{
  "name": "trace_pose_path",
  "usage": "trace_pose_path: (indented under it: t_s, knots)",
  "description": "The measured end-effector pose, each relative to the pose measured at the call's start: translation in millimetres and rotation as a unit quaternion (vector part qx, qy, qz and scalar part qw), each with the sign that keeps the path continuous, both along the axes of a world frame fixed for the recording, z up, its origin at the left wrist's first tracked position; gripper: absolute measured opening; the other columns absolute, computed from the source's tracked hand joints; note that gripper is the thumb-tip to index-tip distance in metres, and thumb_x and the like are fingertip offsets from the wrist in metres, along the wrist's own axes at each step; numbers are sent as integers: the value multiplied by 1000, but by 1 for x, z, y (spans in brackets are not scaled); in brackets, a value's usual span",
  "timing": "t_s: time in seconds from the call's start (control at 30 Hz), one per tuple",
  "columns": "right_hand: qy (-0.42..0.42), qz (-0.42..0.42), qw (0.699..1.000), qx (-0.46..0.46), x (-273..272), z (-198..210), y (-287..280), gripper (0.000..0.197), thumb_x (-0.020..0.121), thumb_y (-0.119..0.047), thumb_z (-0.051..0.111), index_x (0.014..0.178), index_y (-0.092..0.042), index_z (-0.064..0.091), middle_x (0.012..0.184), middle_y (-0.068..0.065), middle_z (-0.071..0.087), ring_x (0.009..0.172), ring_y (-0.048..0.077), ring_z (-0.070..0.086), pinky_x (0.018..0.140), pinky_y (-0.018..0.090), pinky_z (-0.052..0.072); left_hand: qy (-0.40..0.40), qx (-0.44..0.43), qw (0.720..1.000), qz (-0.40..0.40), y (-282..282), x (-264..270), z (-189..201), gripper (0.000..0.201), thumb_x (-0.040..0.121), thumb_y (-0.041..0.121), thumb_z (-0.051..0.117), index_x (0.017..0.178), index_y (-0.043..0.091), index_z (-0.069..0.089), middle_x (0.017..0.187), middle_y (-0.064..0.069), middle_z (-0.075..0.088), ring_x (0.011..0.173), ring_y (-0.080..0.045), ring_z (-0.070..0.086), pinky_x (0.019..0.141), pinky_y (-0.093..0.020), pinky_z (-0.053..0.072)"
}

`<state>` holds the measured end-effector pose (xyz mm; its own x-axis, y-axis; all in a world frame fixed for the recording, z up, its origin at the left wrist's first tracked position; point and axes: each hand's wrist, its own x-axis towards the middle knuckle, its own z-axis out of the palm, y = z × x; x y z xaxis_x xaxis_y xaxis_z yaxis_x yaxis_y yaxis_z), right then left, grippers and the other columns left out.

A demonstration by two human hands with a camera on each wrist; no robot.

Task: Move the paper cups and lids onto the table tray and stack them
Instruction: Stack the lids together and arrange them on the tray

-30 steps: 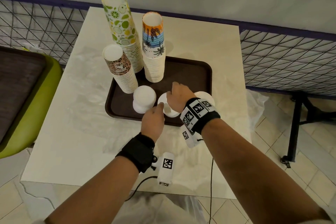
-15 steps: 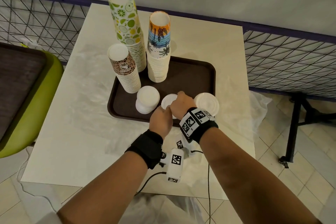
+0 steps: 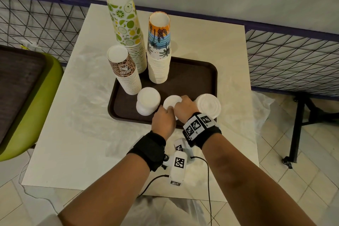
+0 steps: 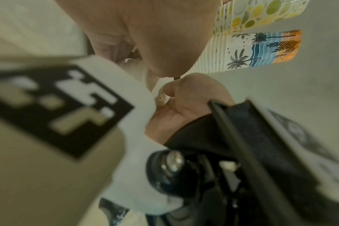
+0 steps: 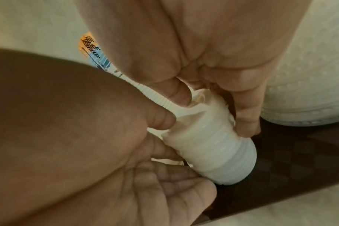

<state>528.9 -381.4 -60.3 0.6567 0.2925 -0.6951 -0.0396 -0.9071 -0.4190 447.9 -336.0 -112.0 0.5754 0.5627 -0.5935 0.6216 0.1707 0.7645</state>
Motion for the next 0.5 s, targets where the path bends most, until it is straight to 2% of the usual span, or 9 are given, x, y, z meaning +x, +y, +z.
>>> trace_pose_path:
  t_s: [0.07,0.17,0.3,0.37,0.43,0.5]
  knots:
    - [-1,-9,1000,9,0,0,-1,43,101,-12,41,143,-6,39,137,18,54,123,35,54,88,35,40,4,4,1000,-2,-1,-1,-1,41,103,33,40,109,0,63,106,-22,68,104,-40,64,95,-57,52]
    - [-17,-2,1000,20,-1,0,-3,39,100,-12,39,138,-3,42,134,20,55,123,35,54,95,38,44,6,18,1000,-2,-3,-4,4,39,106,30,42,116,0,64,111,-20,70,108,-38,65,96,-52,53]
    - [-36,18,999,11,-1,2,-7,36,101,-12,37,134,0,44,130,21,56,120,37,55,93,39,44,-9,-11,1000,18,-5,-7,8,35,108,27,43,120,4,66,113,-12,71,108,-26,64,87,-35,45]
    - [-39,26,999,9,-2,4,-8,36,101,-13,38,133,0,44,130,21,56,120,37,55,92,38,44,-17,-18,999,27,-6,-8,9,37,108,30,44,122,5,67,113,-9,71,107,-24,63,85,-31,43]
    - [-43,33,998,7,-4,7,-10,37,100,-13,42,135,-1,42,133,20,54,120,35,55,96,39,48,-19,-14,999,24,-5,-11,8,37,108,32,44,112,6,69,102,-7,71,98,-23,62,76,-31,43]
    - [-58,37,998,14,-4,11,-11,38,100,-11,44,136,-1,40,136,19,52,122,33,53,99,39,47,-1,1,1000,8,-4,-17,8,35,108,33,44,86,14,63,80,-1,61,87,-23,56,69,-32,41]
